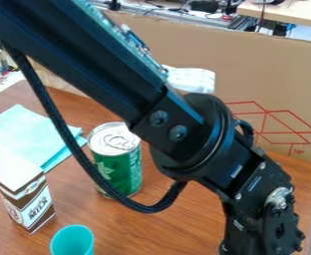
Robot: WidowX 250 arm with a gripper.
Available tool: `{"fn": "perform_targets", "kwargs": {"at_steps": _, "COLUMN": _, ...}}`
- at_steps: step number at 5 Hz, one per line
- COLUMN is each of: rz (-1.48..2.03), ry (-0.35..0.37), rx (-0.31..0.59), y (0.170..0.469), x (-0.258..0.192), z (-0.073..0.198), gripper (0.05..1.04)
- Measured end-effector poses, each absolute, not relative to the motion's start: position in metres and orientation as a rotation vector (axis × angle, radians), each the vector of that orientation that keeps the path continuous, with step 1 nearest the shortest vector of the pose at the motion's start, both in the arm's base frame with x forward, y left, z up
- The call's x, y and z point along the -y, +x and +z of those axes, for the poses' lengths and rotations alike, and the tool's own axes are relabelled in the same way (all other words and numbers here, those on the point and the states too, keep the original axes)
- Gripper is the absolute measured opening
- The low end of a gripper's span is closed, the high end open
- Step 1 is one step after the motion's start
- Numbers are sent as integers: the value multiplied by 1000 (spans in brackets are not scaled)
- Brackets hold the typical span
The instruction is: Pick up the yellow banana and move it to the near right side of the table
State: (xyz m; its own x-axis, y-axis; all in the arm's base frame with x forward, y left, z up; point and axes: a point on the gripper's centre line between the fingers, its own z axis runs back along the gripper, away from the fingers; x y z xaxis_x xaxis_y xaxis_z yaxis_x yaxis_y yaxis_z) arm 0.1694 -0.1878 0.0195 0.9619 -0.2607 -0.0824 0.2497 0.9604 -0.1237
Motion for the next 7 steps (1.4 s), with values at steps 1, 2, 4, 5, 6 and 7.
{"fn": "perform_targets", "kwargs": {"at_steps": 1, "rz": -241, "ry": -94, "rx": -101, "y": 167, "x": 182, "z": 28, "gripper": 993}}
{"fn": "perform_targets", "kwargs": {"at_steps": 2, "rz": -206, "ry": -114, "rx": -40, "y": 172, "x": 180, "z": 53, "gripper": 996}}
{"fn": "perform_targets", "kwargs": {"at_steps": 4, "rz": -160, "ry": -192, "rx": 146, "y": 194, "x": 147, "z": 130, "gripper": 996}}
{"fn": "perform_targets", "kwargs": {"at_steps": 5, "rz": -127, "ry": -134, "rx": 162, "y": 202, "x": 107, "z": 145, "gripper": 996}}
{"fn": "perform_targets", "kwargs": {"at_steps": 6, "rz": -150, "ry": -65, "rx": 123, "y": 200, "x": 76, "z": 147, "gripper": 996}}
{"fn": "perform_targets", "kwargs": {"at_steps": 7, "rz": -239, "ry": -6, "rx": -9, "y": 197, "x": 62, "z": 143, "gripper": 996}}
